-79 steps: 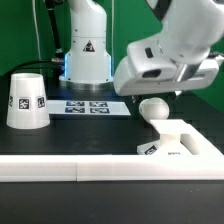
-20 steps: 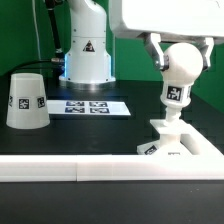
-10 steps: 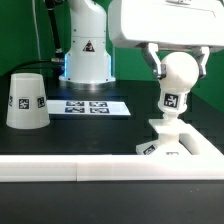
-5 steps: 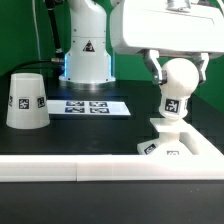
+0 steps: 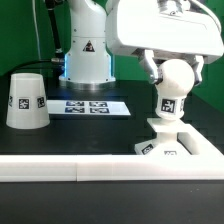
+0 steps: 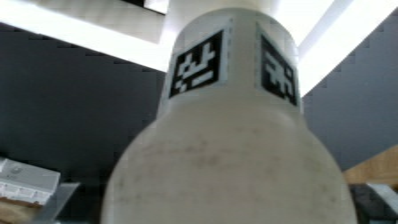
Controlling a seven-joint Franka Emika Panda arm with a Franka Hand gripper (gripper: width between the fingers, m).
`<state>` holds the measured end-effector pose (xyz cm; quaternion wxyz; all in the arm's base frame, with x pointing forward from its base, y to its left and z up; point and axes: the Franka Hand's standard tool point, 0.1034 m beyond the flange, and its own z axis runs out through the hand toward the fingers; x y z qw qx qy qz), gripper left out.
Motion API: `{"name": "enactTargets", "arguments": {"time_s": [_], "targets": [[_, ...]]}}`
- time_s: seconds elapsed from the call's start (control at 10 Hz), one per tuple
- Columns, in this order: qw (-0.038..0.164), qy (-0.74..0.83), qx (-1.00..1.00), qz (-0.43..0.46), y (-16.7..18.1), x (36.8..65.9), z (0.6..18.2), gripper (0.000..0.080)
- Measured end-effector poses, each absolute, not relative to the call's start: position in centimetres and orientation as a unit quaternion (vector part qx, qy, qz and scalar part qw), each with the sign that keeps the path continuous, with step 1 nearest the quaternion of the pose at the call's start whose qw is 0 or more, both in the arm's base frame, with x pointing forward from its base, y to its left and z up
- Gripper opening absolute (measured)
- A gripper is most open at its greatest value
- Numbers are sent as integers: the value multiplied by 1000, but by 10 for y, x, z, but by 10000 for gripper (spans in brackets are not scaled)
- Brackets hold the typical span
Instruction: Assemble lamp
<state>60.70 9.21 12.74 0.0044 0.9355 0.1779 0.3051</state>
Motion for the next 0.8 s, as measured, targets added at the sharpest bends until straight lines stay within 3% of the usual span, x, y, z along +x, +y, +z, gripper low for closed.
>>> {"name": "enactTargets", "arguments": {"time_s": [0.3, 0.5, 0.8], "targets": [[5, 177, 932, 318, 93, 609, 127, 579], [5, 177, 932, 317, 93, 608, 127, 683], [8, 181, 933, 312, 89, 608, 139, 696]]}}
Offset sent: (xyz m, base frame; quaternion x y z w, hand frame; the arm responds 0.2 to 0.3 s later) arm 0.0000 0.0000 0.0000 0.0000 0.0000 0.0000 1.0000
